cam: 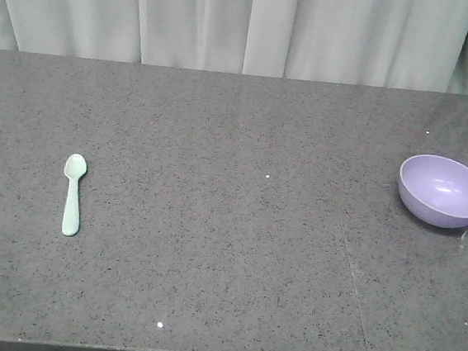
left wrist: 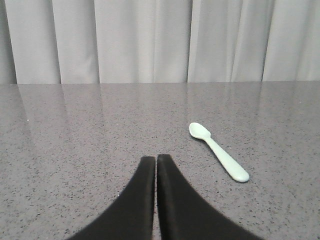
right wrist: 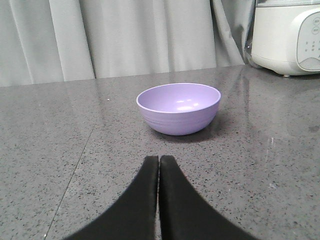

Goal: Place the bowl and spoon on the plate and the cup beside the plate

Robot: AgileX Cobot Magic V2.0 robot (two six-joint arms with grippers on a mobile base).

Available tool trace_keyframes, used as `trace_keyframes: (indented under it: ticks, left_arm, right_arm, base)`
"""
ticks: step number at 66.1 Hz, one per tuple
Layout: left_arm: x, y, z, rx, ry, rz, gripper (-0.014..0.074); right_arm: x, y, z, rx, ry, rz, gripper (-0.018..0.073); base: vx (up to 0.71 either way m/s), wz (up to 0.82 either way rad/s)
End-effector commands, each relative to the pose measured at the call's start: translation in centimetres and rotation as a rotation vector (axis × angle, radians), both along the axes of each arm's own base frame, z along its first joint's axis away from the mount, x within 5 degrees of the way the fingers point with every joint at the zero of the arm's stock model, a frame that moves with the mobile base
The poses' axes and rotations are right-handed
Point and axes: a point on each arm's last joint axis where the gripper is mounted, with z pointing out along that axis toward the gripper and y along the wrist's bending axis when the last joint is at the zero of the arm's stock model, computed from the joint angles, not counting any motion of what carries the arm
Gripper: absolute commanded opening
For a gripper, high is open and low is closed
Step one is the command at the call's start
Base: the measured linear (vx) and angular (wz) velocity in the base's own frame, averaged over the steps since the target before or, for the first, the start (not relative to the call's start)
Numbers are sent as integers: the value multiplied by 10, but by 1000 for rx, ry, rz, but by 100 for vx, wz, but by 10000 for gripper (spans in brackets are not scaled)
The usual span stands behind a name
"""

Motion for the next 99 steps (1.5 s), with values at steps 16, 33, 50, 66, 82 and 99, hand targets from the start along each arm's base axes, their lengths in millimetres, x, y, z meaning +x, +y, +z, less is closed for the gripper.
trace_keyframes:
  ticks: [16, 33, 50, 66, 82, 99]
  left_arm:
    - [2, 1, -3, -4, -36, 5, -6]
    - [2, 1, -3, -4, -36, 5, -6]
    - [2, 1, -3, -4, -36, 5, -6]
    - [2, 1, -3, -4, -36, 5, -6]
    - [2, 0, -3, -4, -36, 3, -7]
    - [2, 0, -3, -4, -36, 4, -6]
  right_arm:
    - [0, 0, 3, -16, -70, 4, -2]
    - [0, 0, 3, -16, -70, 4, -2]
    - [0, 0, 3, -16, -70, 4, -2]
    - [0, 0, 3, -16, -70, 4, -2]
    - [0, 0, 3, -16, -70, 4, -2]
    - [0, 1, 3, -13, -78, 5, -2]
  base:
    - [0, 0]
    - [0, 0]
    - [0, 0]
    - [0, 0]
    - [0, 0]
    - [0, 0]
